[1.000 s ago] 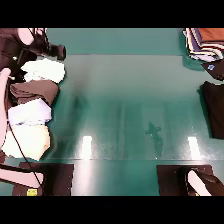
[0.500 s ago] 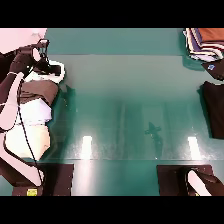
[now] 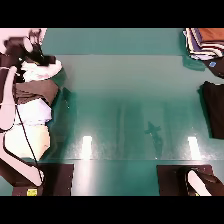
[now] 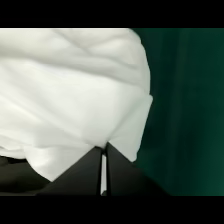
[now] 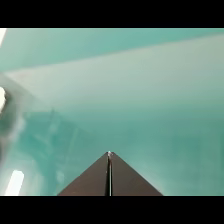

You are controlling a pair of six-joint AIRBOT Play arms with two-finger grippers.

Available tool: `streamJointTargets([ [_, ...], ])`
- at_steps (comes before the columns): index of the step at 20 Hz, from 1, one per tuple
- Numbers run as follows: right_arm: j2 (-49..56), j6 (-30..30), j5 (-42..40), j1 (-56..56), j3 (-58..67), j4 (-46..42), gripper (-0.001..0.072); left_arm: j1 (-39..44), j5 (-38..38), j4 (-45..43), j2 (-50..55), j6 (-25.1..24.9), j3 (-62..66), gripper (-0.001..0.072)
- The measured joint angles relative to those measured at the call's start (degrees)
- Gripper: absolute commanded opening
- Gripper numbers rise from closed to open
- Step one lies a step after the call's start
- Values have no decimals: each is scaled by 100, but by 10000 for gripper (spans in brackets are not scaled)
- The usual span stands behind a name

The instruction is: Fold the shirts.

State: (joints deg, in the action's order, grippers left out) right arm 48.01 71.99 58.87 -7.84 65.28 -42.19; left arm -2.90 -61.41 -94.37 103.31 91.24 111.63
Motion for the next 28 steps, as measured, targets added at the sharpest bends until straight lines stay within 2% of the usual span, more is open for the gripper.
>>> streamJointTargets([
  [5, 326, 0, -57, 2, 946, 160, 17, 190, -127, 208, -1325, -271, 667, 22],
  [9, 748, 0, 74, 2, 1954, 195, 18, 706, -391, 291, -2557, -614, 782, 22],
  [13, 1154, 0, 468, 4, 2822, 208, 18, 1718, -850, 286, -3126, -739, 525, 22],
  [17, 1410, 0, 885, 70, 3416, 214, 18, 3171, -1110, 378, -3084, -682, -190, 26],
  [18, 1432, 0, 938, 92, 3497, 214, 18, 3526, -1102, 498, -3001, -669, -365, 182],
  [19, 1451, -2, 992, 116, 3560, 214, 18, 3877, -1032, 656, -2892, -673, -527, 471],
  [20, 1464, 0, 1032, 129, 3604, 214, 18, 4157, -907, 809, -2791, -726, -640, 553],
  [22, 1478, 0, 1123, 151, 3657, 203, 18, 4575, -680, 1049, -2599, -909, -796, 552],
  [24, 1484, 0, 1233, 157, 3685, 205, 18, 4647, -479, 918, -2535, -1010, -846, 551],
  [26, 1486, 0, 1333, 162, 3698, 205, 17, 4339, -442, 577, -2507, -984, -881, 551],
  [28, 1486, 0, 1392, 162, 3709, 201, 18, 3683, -452, 376, -2485, -813, -992, 552],
])
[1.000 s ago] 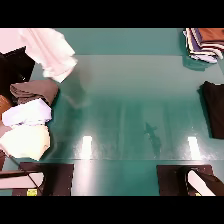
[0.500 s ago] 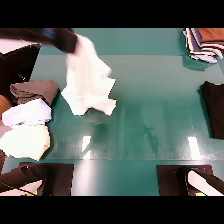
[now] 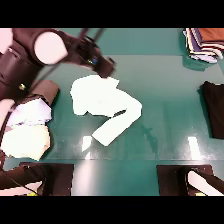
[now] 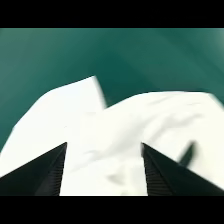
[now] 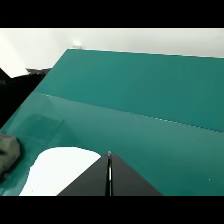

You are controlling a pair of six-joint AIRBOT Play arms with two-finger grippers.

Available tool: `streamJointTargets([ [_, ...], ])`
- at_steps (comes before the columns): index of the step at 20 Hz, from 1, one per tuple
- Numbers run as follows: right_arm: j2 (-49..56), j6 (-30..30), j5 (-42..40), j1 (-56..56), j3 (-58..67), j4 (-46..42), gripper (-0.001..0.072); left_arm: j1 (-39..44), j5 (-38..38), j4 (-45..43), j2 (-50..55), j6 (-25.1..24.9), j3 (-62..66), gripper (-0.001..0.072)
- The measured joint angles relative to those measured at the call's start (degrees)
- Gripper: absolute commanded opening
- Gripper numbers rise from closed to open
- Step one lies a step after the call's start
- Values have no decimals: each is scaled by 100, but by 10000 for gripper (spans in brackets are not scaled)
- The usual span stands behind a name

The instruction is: Fold the shirts.

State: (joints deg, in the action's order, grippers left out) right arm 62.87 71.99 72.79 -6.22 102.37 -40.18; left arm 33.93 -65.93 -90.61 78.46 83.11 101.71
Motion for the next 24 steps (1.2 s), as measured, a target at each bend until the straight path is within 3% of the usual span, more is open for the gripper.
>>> streamJointTargets([
  [6, 0, 0, 122, 7, 2, 4, 18, -2420, 92, 844, 415, 245, -986, 552],
  [10, 0, 59, 254, 7, 4, 0, 17, -3331, 240, 1735, 1143, 79, -1392, 552],
  [16, 0, 175, 463, 7, -83, -33, 18, -3587, 710, 2511, 1996, -487, -1523, 551],
  [21, 0, 350, 505, 7, -638, -46, 18, -3445, 1086, 2758, 2374, -656, -1541, 550],
  [22, 0, 361, 505, 7, -804, -46, 18, -3405, 1161, 2793, 2404, -678, -1539, 492],
  [24, 0, 380, 509, 7, -1150, -48, 18, -3353, 1222, 2815, 2461, -693, -1508, 72],
])
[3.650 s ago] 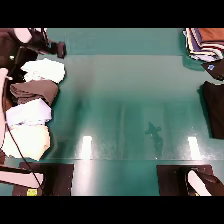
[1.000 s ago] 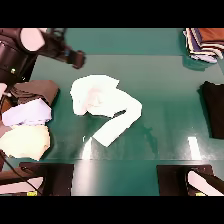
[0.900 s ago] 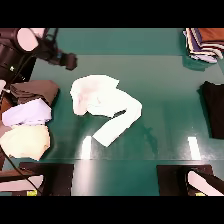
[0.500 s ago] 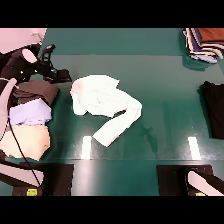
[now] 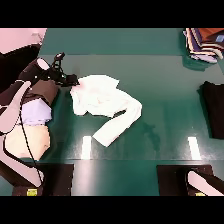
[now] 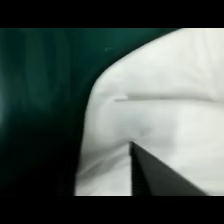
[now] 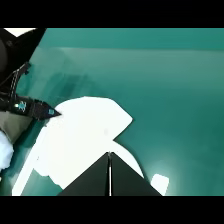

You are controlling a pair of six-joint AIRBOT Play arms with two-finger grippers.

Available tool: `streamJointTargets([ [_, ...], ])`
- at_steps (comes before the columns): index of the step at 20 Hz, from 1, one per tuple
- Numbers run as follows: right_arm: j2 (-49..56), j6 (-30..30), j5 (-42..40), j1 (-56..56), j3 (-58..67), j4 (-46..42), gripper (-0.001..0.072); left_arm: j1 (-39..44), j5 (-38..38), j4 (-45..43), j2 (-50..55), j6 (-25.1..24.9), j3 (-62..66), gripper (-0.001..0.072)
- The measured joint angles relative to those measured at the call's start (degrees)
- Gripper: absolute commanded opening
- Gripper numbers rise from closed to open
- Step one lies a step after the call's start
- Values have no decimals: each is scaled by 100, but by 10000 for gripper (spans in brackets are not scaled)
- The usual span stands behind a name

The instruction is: Fold the shirts.

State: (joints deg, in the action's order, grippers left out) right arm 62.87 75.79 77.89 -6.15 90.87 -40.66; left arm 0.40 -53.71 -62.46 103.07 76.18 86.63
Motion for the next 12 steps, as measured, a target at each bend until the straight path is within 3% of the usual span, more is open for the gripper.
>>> streamJointTargets([
  [1, 0, 4, 0, 0, -186, 0, 18, 13, -42, 2, 11, -4, 61, 24],
  [6, -4, 83, -37, 101, -1561, -229, 19, 0, -413, 11, 24, -15, 852, 24],
  [7, -4, 181, -109, 203, -1941, -459, 87, 0, -544, 4, 28, -17, 1075, 24],
  [8, -4, 282, -219, 323, -2321, -656, 359, -2, -625, 4, 26, -15, 1279, 24],
  [9, 2, 365, -398, 485, -2763, -793, 454, -4, -715, 2, 26, -15, 1464, 24],
  [12, 168, 568, -1115, 1056, -3926, -741, 451, -2, -914, 0, 26, -15, 1873, 24],
])
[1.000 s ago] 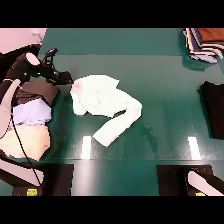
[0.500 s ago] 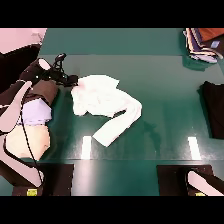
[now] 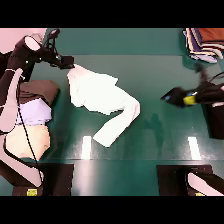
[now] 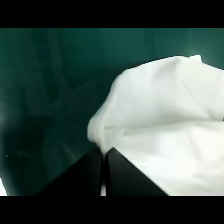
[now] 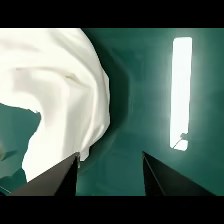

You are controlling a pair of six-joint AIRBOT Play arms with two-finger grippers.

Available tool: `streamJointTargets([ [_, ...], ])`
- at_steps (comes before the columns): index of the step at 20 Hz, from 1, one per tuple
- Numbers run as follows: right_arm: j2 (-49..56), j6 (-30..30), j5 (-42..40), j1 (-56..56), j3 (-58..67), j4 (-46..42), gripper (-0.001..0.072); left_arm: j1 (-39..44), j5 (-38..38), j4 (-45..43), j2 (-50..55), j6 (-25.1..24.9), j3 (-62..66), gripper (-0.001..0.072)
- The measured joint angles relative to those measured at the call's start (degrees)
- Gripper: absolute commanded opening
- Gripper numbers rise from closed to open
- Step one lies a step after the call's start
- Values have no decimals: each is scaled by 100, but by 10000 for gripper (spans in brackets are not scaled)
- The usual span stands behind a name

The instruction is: Fold the shirts.

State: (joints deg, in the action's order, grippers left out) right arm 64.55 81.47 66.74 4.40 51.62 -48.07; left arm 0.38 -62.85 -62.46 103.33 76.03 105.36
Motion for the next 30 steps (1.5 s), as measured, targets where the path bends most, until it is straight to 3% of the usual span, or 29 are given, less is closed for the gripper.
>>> streamJointTargets([
  [5, 852, -111, -1220, 1169, -846, 944, 449, -4, -179, 20, 2, 2, 212, 24],
  [6, 1027, -149, -1401, 1344, -837, 1075, 400, -4, -203, 22, 2, 2, 227, 24],
  [8, 1357, -210, -1711, 1620, -704, 1261, 92, -4, -267, 26, 2, 4, 245, 23],
  [9, 1497, -258, -1814, 1709, -601, 1318, 17, -4, -302, 28, 2, 4, 254, 23],
  [16, 1320, -492, -2048, 1591, 555, 833, 16, -4, -302, -39, -807, 46, 267, 23],
  [23, -407, -505, -1123, 529, 2555, -186, 16, -4, 289, -96, -3491, 13, 273, 23],
  [30, -1744, -496, -190, -361, 3727, -382, 16, 0, 1097, -72, -5694, -120, 275, 23],
])
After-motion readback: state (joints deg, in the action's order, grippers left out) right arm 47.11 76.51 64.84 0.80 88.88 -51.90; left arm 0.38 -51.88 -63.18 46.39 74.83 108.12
